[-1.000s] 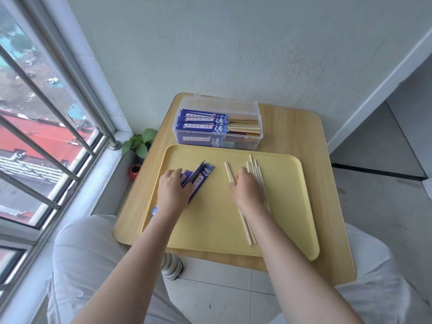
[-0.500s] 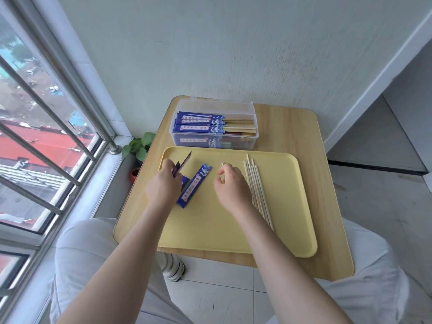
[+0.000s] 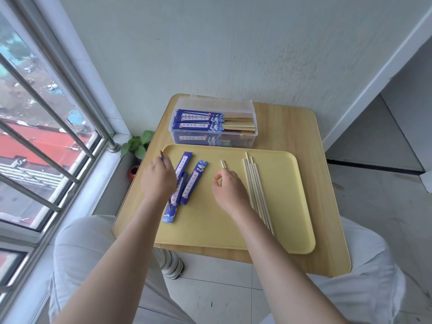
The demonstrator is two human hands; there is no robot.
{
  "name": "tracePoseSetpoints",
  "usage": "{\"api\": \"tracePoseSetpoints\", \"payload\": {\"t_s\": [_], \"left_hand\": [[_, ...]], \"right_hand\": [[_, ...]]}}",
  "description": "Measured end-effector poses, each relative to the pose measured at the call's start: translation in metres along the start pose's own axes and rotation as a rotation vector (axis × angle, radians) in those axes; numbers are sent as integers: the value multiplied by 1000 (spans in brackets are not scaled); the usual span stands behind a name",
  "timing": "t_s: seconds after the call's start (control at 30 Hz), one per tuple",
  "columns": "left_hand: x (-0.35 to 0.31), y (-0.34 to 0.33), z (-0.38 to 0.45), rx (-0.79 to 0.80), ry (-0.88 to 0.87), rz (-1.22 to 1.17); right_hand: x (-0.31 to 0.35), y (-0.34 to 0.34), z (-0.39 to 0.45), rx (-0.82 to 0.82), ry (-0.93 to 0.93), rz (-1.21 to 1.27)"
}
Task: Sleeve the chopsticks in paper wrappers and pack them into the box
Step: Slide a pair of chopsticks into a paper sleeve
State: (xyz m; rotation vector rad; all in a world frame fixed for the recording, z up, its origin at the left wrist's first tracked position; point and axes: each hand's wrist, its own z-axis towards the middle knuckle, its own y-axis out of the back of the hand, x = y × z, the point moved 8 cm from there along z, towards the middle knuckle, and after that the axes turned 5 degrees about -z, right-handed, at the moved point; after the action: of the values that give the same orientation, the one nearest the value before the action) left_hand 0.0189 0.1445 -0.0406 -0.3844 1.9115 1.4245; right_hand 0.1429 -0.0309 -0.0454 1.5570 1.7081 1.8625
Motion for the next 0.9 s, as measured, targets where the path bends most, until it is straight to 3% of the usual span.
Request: {"api": "tracePoseSetpoints", "payload": {"t_s": [0.07, 0.17, 0.27, 0.43, 0.5, 0.6, 0.73, 0.9], "left_hand": [[1, 6, -1, -35, 123, -328], [8, -7, -8, -6, 368, -765], [11, -27, -20, 71, 505, -942], [5, -57, -44, 194, 594, -1171], [-4, -66, -50, 301, 550, -1272], [-17, -70, -55, 441, 406, -1293], [-23, -69, -59, 441, 286, -1254], [-17, -73, -65, 457, 370, -1233]], "right_hand": [[2, -5, 1, 18, 26, 60], [10, -20, -6, 194, 22, 403], [14, -24, -12, 273, 9, 635], [-2, -9, -5, 130, -29, 747], [-9, -4, -4, 107, -61, 848], [-19, 0, -6, 108, -141, 999], [-30, 0, -12, 155, -203, 1060], [-35, -1, -14, 129, -254, 1125]]}}
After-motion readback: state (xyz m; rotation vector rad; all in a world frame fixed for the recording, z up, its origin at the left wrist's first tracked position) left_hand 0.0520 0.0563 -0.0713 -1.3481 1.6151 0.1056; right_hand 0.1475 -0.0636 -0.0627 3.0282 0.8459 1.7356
